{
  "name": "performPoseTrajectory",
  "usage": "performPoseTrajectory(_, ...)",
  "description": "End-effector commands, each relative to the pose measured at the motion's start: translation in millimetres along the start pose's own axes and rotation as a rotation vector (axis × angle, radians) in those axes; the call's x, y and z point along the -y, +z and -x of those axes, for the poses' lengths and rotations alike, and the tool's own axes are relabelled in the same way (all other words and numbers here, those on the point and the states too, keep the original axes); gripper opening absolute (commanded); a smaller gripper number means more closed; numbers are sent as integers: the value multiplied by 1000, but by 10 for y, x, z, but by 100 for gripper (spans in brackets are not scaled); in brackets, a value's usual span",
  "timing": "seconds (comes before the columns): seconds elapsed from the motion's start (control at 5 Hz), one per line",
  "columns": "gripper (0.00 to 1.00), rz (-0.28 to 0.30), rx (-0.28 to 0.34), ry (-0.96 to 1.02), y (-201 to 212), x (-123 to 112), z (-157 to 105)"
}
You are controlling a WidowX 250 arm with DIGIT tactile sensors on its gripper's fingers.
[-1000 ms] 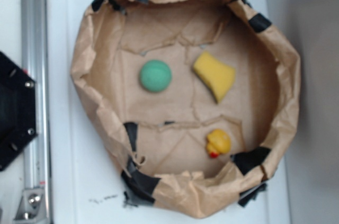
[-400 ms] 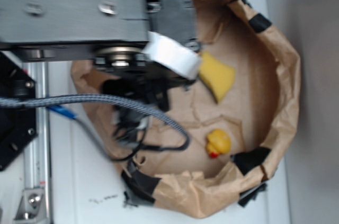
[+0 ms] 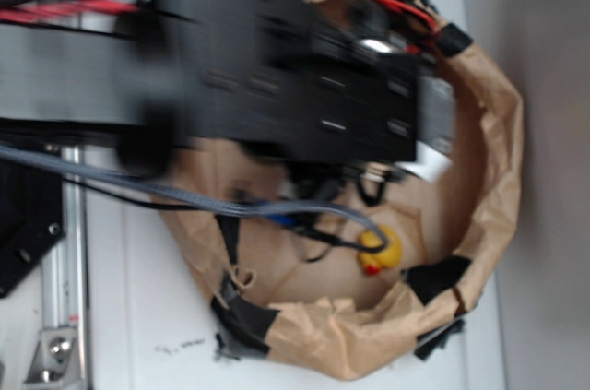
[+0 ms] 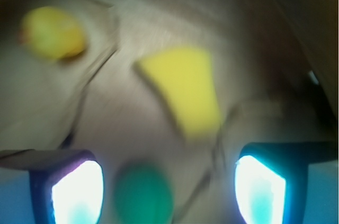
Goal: Grab the green sponge.
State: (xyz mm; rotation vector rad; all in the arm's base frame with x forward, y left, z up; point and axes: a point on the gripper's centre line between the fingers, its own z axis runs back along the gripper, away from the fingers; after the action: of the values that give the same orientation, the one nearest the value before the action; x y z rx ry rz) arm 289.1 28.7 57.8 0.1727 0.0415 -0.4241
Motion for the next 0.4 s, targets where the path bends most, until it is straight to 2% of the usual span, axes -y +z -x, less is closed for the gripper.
performPoseTrajectory(0.0, 100, -27, 7, -70, -281, -132, -312)
performPoseTrajectory(0.2, 0, 10, 15, -65, -278, -112, -223)
